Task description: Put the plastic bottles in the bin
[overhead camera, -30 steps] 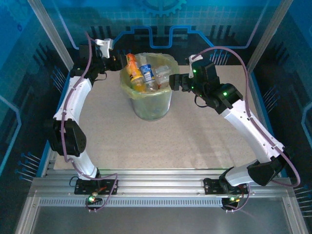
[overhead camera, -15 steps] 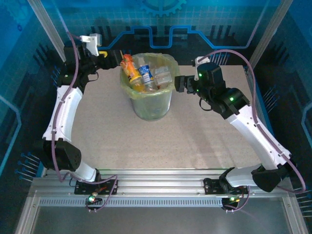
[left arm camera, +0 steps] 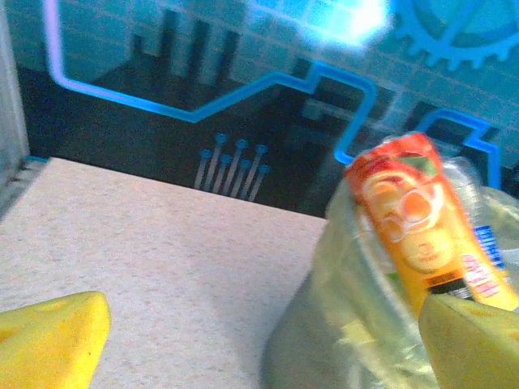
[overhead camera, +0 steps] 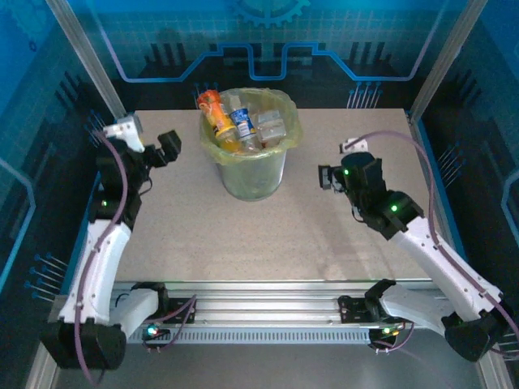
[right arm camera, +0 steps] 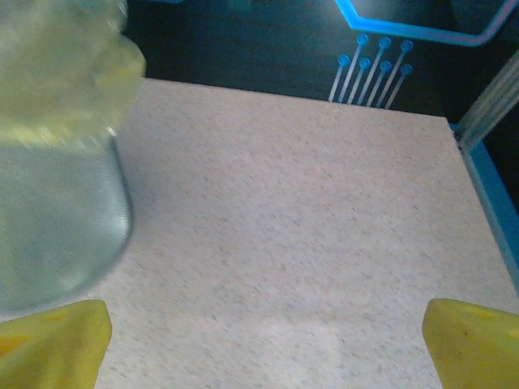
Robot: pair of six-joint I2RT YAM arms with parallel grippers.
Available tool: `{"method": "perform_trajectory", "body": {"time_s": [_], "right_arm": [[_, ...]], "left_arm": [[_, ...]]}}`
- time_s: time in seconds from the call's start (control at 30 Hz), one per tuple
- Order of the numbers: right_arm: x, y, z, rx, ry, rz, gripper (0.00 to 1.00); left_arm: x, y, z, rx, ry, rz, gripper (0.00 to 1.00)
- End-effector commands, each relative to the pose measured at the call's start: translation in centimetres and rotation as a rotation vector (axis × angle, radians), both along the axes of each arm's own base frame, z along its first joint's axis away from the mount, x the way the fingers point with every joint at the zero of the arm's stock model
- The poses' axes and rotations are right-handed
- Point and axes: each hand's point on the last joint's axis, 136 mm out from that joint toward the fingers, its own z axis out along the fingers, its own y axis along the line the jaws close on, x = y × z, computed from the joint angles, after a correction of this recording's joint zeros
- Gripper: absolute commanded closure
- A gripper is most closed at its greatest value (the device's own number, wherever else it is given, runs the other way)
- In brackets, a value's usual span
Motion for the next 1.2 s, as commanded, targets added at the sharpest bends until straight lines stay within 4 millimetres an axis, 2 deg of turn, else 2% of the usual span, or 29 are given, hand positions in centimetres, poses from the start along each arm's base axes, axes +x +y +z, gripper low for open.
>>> {"method": "perform_trajectory", "body": {"time_s": [0.0,0.1,0.3,0.4,0.6,0.83,0.97,1.17], "right_arm": [[0.4,-2.3,0.4,-0.025,-0.103,-0.067,0.00],[0.2,-3.6,-2.3,-0.022,-0.073,-0.086,0.00],[0.8,-4.6,-6.2,-0.077,-0.093,-0.062,0.00],[1.4,-5.3,-7.8,-0.074,-0.075,-0.070,0.00],[2.5,-6.2,-10.9,-0.054,-0.051,-0.070,0.00],[3.4,-6.9,-13.1,-0.009,-0.083,-0.045,0.00],[4.1,-6.7,-13.6,0.005,-0.121,-0.013,0.00],[5.4,-6.0,-14.4,0.019,-0.147,0.055,0.00]], "left_arm": [[-1.5,2.7,-1.3,0.012,-0.082,0.153,0.01],[-2.6,3.2,-4.2,0.025,-0.075,0.184,0.01],[-3.2,3.9,-10.9,0.077,-0.012,0.218,0.01],[-3.0,4.1,-13.3,0.127,-0.024,0.224,0.01],[-1.6,4.0,-17.8,0.155,0.070,0.203,0.01],[-0.6,3.9,-20.0,0.193,0.097,0.176,0.01],[-0.1,4.1,-20.9,0.202,0.101,0.158,0.01],[0.8,4.8,-20.9,0.179,0.088,0.137,0.01]]}}
